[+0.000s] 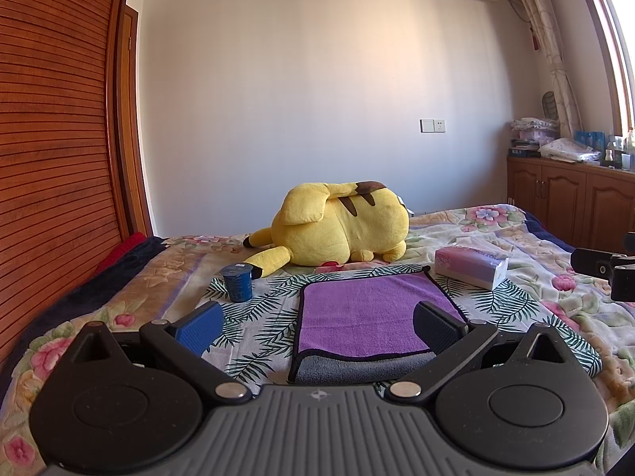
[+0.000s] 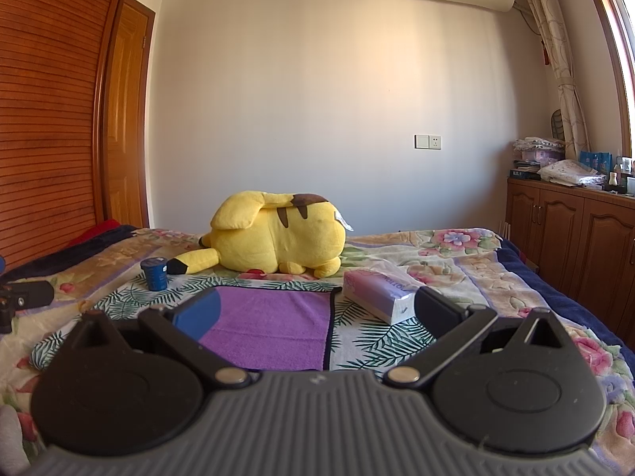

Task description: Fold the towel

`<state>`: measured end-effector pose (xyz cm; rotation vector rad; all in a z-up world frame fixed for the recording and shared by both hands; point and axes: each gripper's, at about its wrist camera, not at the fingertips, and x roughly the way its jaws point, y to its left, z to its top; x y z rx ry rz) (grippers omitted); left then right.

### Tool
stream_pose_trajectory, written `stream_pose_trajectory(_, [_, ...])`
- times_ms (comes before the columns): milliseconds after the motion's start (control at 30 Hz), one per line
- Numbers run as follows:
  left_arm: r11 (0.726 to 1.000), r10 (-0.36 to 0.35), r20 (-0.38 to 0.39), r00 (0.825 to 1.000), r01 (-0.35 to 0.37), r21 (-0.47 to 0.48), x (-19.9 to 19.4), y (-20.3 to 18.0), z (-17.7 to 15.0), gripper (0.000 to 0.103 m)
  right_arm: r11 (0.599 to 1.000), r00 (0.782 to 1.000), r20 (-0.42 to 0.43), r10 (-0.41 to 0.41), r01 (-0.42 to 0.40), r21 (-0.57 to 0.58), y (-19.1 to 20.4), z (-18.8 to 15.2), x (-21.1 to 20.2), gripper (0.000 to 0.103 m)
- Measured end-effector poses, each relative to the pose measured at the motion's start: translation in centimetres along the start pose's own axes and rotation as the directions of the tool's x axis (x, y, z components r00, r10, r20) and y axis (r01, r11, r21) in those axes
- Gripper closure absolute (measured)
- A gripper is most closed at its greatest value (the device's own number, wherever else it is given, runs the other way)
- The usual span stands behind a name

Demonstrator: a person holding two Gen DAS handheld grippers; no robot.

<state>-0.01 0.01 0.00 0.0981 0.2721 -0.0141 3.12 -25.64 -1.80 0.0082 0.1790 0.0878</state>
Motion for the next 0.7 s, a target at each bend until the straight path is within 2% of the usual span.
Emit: stream_pose_trajectory(700, [1.0,0.001,-0.008,1.0,-0.001,0.004,0.0,0.13,-0.43,0.016,1.0,1.0,0.0,0.001,-0.001,-0.001,0.09,-0.11,-0.02,0.0])
